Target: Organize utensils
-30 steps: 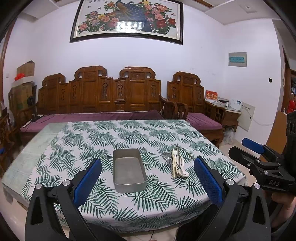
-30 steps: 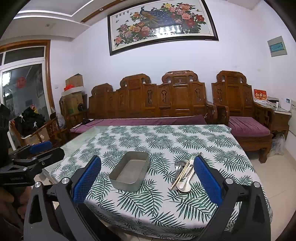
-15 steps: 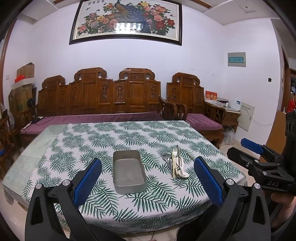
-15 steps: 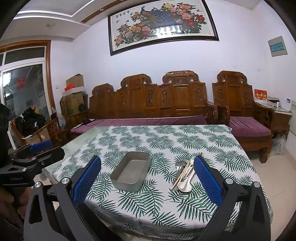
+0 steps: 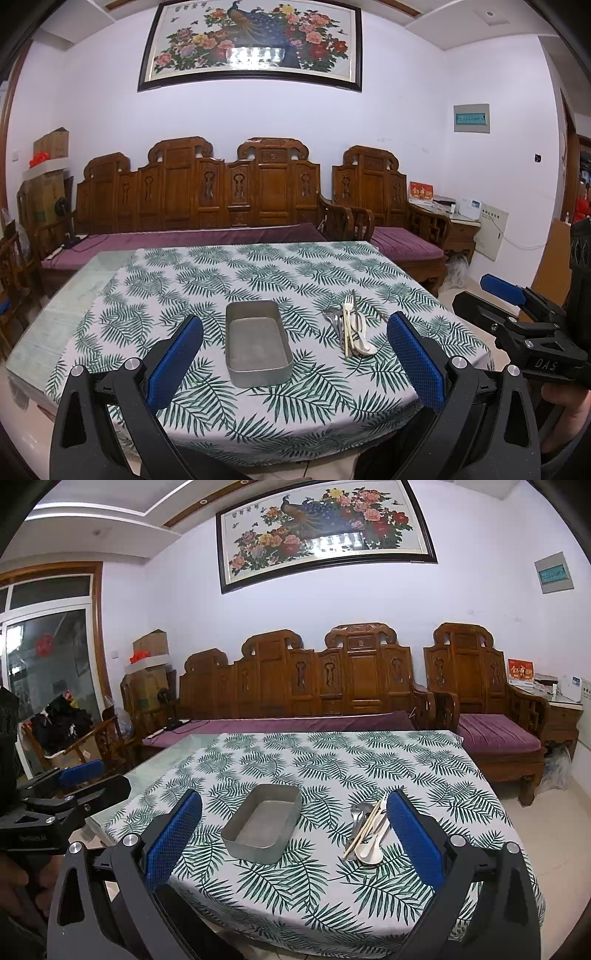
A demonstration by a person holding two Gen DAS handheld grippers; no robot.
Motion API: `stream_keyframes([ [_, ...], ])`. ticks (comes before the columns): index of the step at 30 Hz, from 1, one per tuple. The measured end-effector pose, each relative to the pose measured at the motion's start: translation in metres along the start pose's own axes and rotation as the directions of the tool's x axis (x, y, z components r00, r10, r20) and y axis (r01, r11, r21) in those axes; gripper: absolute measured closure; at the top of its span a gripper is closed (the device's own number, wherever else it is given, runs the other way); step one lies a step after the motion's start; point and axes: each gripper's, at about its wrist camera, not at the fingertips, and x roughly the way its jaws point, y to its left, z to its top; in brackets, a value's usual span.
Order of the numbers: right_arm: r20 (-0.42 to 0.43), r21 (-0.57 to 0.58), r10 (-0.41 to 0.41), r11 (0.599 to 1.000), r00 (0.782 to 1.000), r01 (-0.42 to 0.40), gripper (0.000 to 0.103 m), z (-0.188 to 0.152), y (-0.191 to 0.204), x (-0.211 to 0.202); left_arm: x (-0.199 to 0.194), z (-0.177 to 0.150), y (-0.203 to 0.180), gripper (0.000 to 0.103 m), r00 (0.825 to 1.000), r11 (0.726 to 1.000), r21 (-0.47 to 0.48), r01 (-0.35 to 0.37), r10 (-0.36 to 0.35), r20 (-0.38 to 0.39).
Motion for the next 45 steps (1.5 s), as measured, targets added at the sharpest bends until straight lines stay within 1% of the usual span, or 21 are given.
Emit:
stream_keyframes([
  [35,-0.001,0.005,0.002,1.000,1.000,-0.002,0.002,0.005,0.001,-0.003,-0.004,0.001,-0.006,0.006,1.000,1.000,0.007,0.003,-0.003,0.000],
  [40,-0.017,0.003,0.002,1.000,1.000,-0.001,0.002,0.005,0.000,0.001,0.007,-0.004,-0.007,0.006,1.000,1.000,0.010,0.009,-0.009,-0.028],
  [45,-0.036,0.010,-0.005,1.000,0.999,0.005,0.002,-0.003,-0.021,0.012,0.025,-0.010,-0.010,0.006,0.997,1.000,0.022,0.017,-0.015,-0.072],
])
